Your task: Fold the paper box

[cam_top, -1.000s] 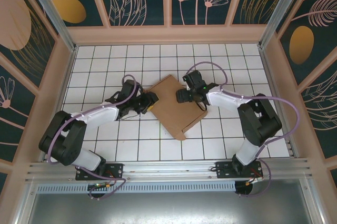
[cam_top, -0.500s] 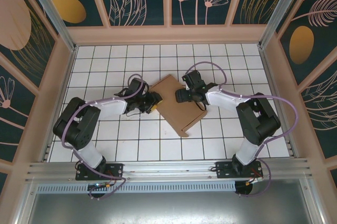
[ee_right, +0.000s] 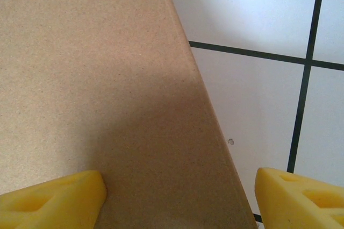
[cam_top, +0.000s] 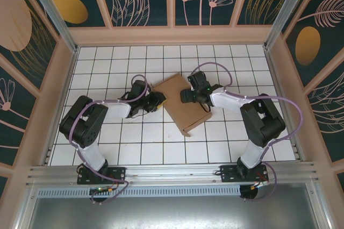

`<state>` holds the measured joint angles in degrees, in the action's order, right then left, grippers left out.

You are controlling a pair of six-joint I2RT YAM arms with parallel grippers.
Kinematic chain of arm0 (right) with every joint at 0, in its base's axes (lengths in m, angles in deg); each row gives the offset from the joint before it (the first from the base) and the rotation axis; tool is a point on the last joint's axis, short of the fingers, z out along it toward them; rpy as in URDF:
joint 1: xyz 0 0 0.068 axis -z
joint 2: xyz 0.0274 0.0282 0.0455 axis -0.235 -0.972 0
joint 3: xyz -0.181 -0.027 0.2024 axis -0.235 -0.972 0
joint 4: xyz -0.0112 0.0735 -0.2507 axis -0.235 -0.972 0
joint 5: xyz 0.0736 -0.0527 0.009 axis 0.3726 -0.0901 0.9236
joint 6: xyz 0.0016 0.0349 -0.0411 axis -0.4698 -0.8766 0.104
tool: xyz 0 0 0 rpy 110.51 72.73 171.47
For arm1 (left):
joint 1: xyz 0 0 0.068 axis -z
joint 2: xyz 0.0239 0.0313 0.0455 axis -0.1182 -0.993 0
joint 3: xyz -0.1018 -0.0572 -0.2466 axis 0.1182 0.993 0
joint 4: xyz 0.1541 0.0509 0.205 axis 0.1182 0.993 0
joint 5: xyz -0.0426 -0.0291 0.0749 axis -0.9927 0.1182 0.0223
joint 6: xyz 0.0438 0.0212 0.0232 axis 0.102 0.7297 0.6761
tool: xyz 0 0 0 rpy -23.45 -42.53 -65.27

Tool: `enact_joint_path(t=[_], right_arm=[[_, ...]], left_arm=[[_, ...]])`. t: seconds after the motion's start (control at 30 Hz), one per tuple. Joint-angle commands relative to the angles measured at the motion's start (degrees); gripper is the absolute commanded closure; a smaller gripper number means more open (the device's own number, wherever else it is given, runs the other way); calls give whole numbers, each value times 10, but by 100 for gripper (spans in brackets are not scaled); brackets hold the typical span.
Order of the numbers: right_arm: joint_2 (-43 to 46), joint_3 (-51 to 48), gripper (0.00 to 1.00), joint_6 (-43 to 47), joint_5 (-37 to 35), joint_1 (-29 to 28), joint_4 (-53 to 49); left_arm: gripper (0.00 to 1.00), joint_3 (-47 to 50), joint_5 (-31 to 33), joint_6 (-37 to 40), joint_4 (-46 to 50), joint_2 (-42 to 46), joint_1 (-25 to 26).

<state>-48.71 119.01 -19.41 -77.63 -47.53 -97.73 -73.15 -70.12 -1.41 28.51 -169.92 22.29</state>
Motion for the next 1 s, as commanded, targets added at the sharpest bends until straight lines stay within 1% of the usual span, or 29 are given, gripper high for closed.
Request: enact_joint_path(t=[0.0,0.07,0.13,0.23,0.3,0.4,0.47,0.5,0.6,0.7,0.77,0.83,0.97], right_arm=[[1,-11,23,-1,54,-3,-47],[9,-9,23,3,89,9,-43],[21,-13,23,3,146,19,-30],[32,-11,23,0,227,23,-24],[39,-11,23,-7,228,23,-21],[50,-18,25,-14,219,22,-19],[57,-29,26,-16,237,23,-7],[59,-36,27,-19,245,37,-1],[64,-47,31,-23,230,50,6],[63,-56,39,-26,221,65,14],[56,-55,42,-22,214,70,14],[43,-53,45,-18,212,70,13],[13,-52,47,-20,219,70,17]], left_arm=[[63,7,17,46,64,41,12],[60,-6,42,90,127,68,11],[57,-18,66,130,184,86,11],[51,0,64,160,192,117,10],[47,22,48,170,172,137,10],[39,44,45,193,165,162,10],[34,55,55,208,171,177,9],[33,60,56,214,176,185,8],[30,72,65,222,190,211,6],[23,78,85,220,201,232,6],[20,79,92,222,205,232,5],[18,83,85,223,197,221,1],[16,94,47,206,152,185,-1]])
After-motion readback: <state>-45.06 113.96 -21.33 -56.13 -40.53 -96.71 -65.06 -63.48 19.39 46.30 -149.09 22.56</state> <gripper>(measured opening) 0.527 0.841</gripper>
